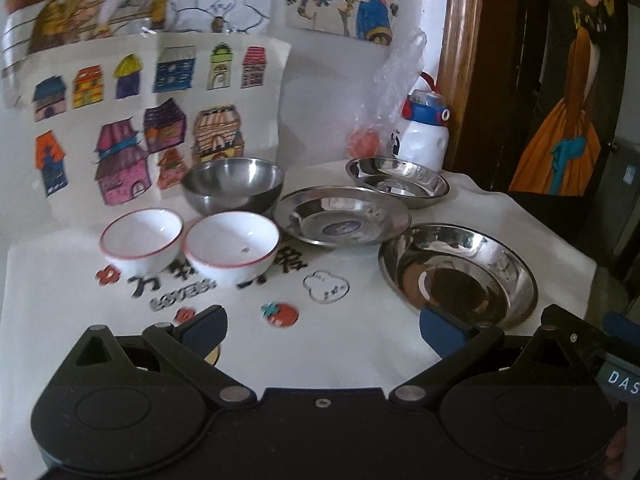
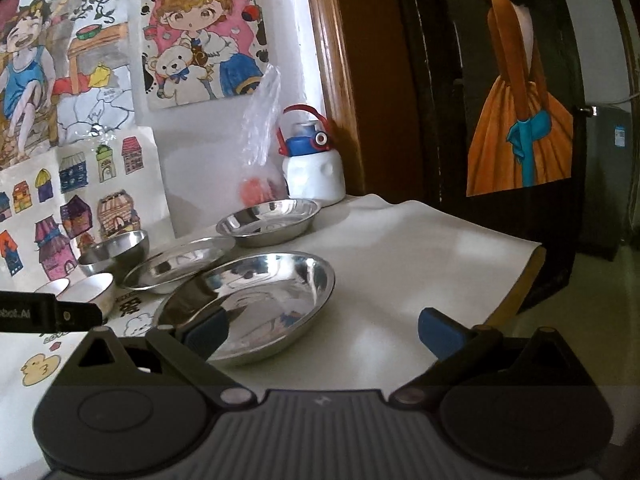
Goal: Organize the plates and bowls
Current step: 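Move both grippers toward the large steel plate beside the white bowls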
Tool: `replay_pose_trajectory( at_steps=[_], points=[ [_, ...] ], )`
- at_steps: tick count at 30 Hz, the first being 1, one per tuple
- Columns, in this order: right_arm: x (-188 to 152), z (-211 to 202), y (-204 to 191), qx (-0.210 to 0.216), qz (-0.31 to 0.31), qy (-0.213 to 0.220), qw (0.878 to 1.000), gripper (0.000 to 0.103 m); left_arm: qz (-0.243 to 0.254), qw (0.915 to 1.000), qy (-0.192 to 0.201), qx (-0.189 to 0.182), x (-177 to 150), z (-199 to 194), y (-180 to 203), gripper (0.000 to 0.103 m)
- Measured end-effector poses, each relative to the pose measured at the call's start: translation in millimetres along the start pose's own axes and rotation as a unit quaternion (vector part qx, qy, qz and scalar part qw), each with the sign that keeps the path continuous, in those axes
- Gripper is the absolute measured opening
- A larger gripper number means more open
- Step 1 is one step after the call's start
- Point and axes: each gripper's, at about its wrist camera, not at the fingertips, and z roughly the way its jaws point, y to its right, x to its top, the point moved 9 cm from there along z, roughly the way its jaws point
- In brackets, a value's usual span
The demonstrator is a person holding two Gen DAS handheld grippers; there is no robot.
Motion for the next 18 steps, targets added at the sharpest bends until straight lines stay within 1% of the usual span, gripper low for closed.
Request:
replay_pose_trajectory(
  at_steps=[6,12,16,18],
  points=[
    [0,20,6,0.002,-0.003,-0.003,1.000,0.103,0.007,0.9998,-0.014,0.012,10,28,10,0.102],
    [0,35,7,0.001,-0.006,-0.012,1.000,0.102,0.009,0.9997,-0.022,0.006,12,46,23,0.102],
    [0,42,5,0.002,-0.011,-0.015,1.000,0.094,0.012,0.9996,-0.024,-0.004,15,53,32,0.102],
    [0,46,4,0.002,-0.013,-0.018,1.000,0.092,0.013,0.9996,-0.024,-0.008,17,56,36,0.102]
  ],
)
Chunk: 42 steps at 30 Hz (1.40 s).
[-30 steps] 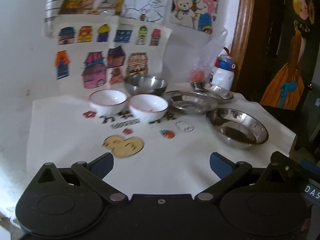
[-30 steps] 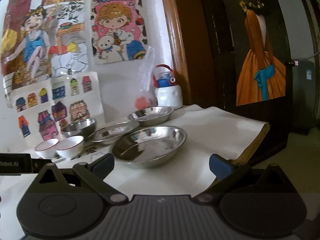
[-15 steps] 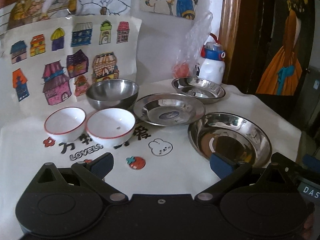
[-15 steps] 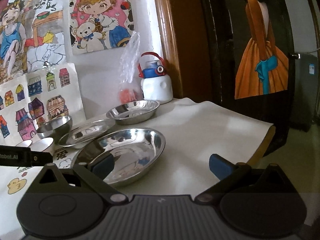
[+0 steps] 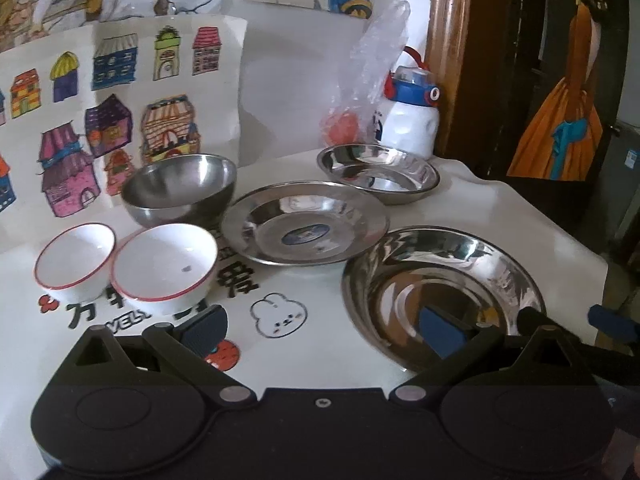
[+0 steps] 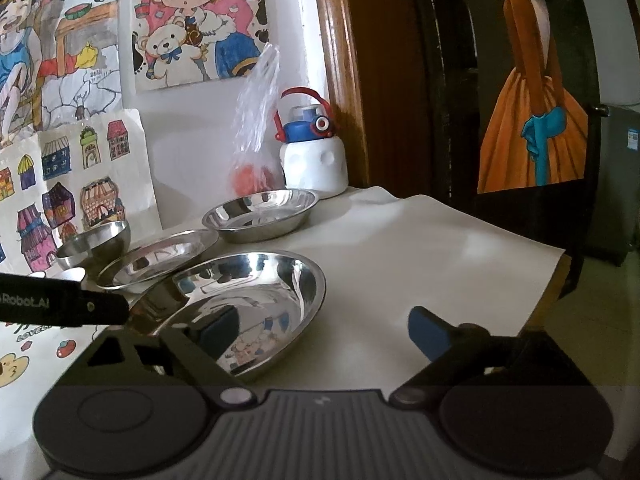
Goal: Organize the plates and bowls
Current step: 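Move both grippers toward the large steel plate beside the white bowls, then close both grippers on the steel plate rim and lift it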
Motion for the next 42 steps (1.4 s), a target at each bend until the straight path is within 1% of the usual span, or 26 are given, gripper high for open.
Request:
replay_pose_trajectory(
  at_steps=[6,9,11,12,13,15,17,19,20,22,25,26,27,30,36,39,42],
  points=[
    [-3,10,-2,0.002,0.000,-0.013,1.000,0.081,0.001,0.9999,-0.014,-0.009,2,13,5,0.101],
    [-6,13,-2,0.003,0.005,-0.020,1.000,0.072,-0.007,0.9997,-0.019,-0.013,1,18,4,0.098],
    [-6,12,-3,-0.001,0.007,-0.018,1.000,0.063,-0.015,0.9994,-0.026,-0.020,0,21,3,0.095],
    [-5,13,-3,0.000,0.008,-0.017,1.000,0.061,-0.019,0.9991,-0.029,-0.023,-1,23,2,0.093],
    [-5,12,-3,0.001,0.010,-0.017,1.000,0.058,-0.023,0.9988,-0.032,-0.028,-2,24,2,0.088],
    [-4,12,-4,0.002,0.010,-0.018,1.000,0.054,-0.032,0.9979,-0.040,-0.039,-3,27,3,0.082],
    [-4,11,-6,0.004,0.011,-0.018,1.000,0.045,-0.039,0.9969,-0.047,-0.050,-5,30,4,0.076],
    [-4,10,-9,0.008,0.011,-0.020,1.000,0.037,-0.042,0.9959,-0.052,-0.061,-6,31,6,0.065],
    [-4,10,-10,0.008,0.011,-0.019,1.000,0.033,-0.045,0.9953,-0.056,-0.066,-7,32,6,0.061],
    [-4,9,-12,0.009,0.011,-0.020,1.000,0.027,-0.052,0.9942,-0.060,-0.071,-8,34,6,0.043],
    [-6,6,-14,0.002,0.010,-0.019,1.000,0.027,-0.061,0.9929,-0.067,-0.077,-9,35,5,0.029],
    [-6,5,-13,0.001,0.011,-0.019,1.000,0.027,-0.063,0.9923,-0.068,-0.082,-9,35,6,0.026],
    [-6,3,-12,-0.001,0.013,-0.017,1.000,0.026,-0.063,0.9917,-0.068,-0.088,-10,34,8,0.018],
    [-5,-5,-8,-0.008,0.017,-0.013,1.000,0.026,-0.057,0.9925,-0.067,-0.084,-11,31,11,0.019],
    [4,-21,6,-0.029,0.021,0.001,0.999,0.027,-0.066,0.9899,-0.069,-0.105,-13,21,21,0.018],
    [16,-23,13,-0.039,0.022,0.014,0.999,0.027,-0.052,0.9910,-0.054,-0.111,-7,12,33,0.018],
    [34,-13,15,-0.038,0.016,0.025,0.999,0.027,-0.042,0.9907,-0.046,-0.121,2,8,44,0.018]
  ],
)
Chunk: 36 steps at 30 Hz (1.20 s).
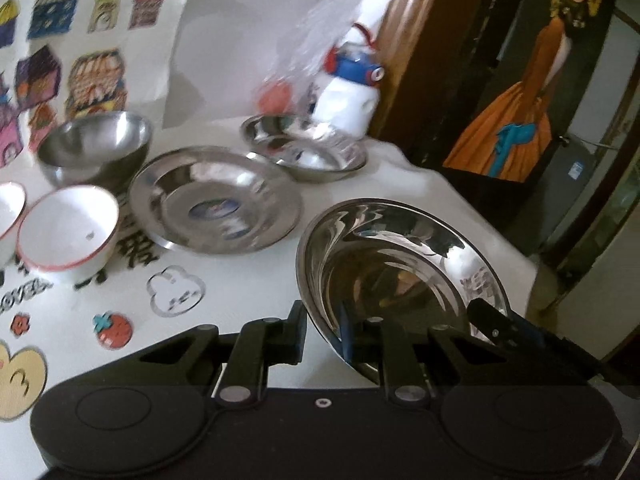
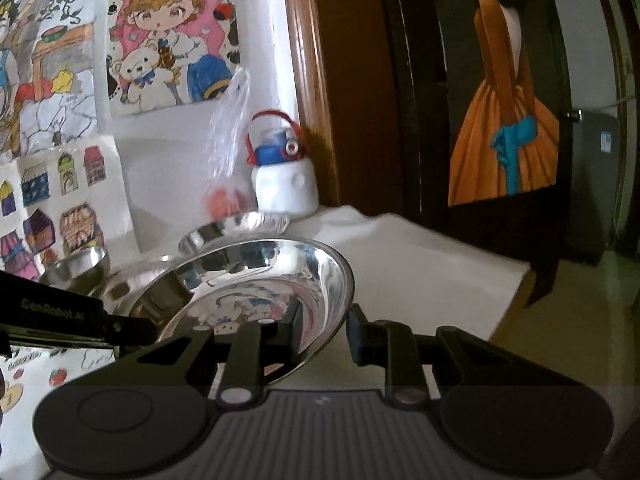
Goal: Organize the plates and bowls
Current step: 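Close both grippers on the steel plate rim and lift it, then lower the steel plate onto the plate by the water bottle, open grippers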
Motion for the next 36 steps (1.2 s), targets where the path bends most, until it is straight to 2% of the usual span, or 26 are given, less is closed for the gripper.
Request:
replay_pose_trajectory(
  at_steps=[5,11,19,29,36],
  points=[
    [29,40,-16,0.020,-0.022,0.005,1.000,0.027,0.001,1.0000,0.009,-0.002,24,11,5,0.019],
    [60,100,-39,0.042,-0.039,-0.003,0.998,0.027,-0.010,0.9994,0.026,0.019,71,33,-14,0.019],
    [69,168,-58,0.052,-0.060,-0.027,0.997,0.028,-0.012,0.9984,0.038,0.039,135,77,-47,0.019],
    [57,210,-68,0.037,-0.086,-0.052,0.994,0.031,0.004,0.9970,0.024,0.074,161,132,-68,0.019],
    [51,216,-73,0.024,-0.111,-0.054,0.992,0.034,0.013,0.9962,0.013,0.085,156,153,-76,0.019]
  ],
)
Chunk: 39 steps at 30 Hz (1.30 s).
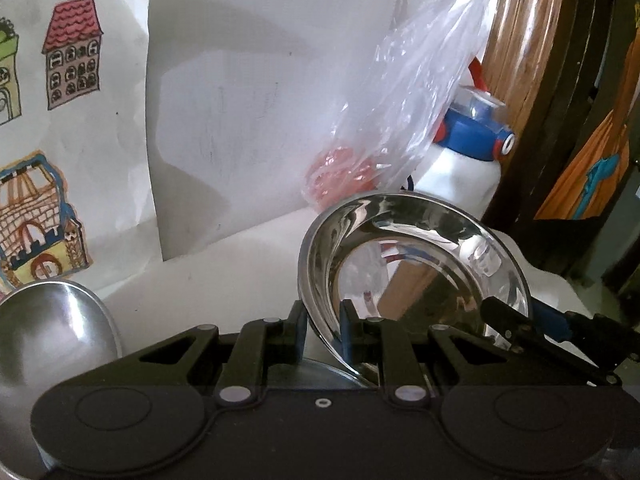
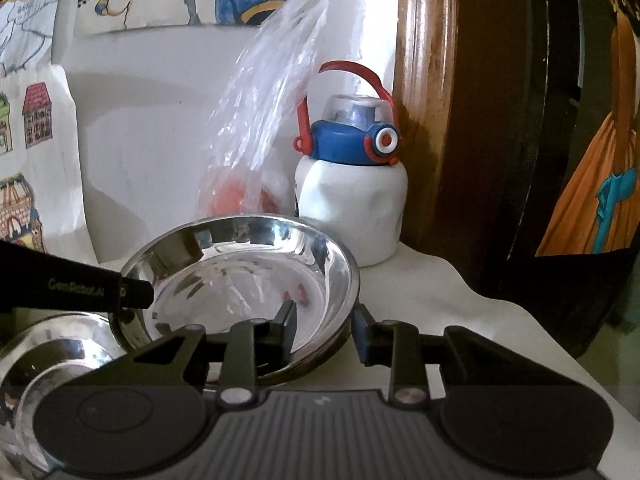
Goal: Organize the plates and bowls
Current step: 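Lower the steel plate onto the plate by the water bottle, open grippers, then withdraw both grippers and move toward the next shallow steel plate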
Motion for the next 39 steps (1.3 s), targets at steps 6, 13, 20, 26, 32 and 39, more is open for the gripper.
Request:
replay_pose_trajectory(
  at_steps=[6,13,20,26,32,39],
  points=[
    [3,0,-3,-0.007,-0.011,0.009,1.000,0.037,0.000,1.0000,-0.003,0.006,-2,5,-3,0.019],
    [6,-5,-5,-0.015,-0.030,0.016,0.999,0.047,0.003,0.9999,-0.002,0.012,-2,8,-2,0.020],
    [16,-40,2,-0.010,-0.007,0.049,0.999,0.080,-0.005,0.9998,0.005,0.017,-1,-3,-9,0.026],
    [28,-92,-5,-0.010,0.004,0.087,0.996,0.097,-0.020,0.9994,0.025,0.009,6,-37,-22,0.062],
    [26,-142,-20,0.001,0.012,0.106,0.994,0.103,-0.023,0.9984,0.051,0.005,6,-93,-39,0.083],
    [-4,-191,-23,0.008,0.037,0.103,0.994,0.103,-0.072,0.9955,0.061,-0.010,-27,-159,-60,0.095]
  ],
)
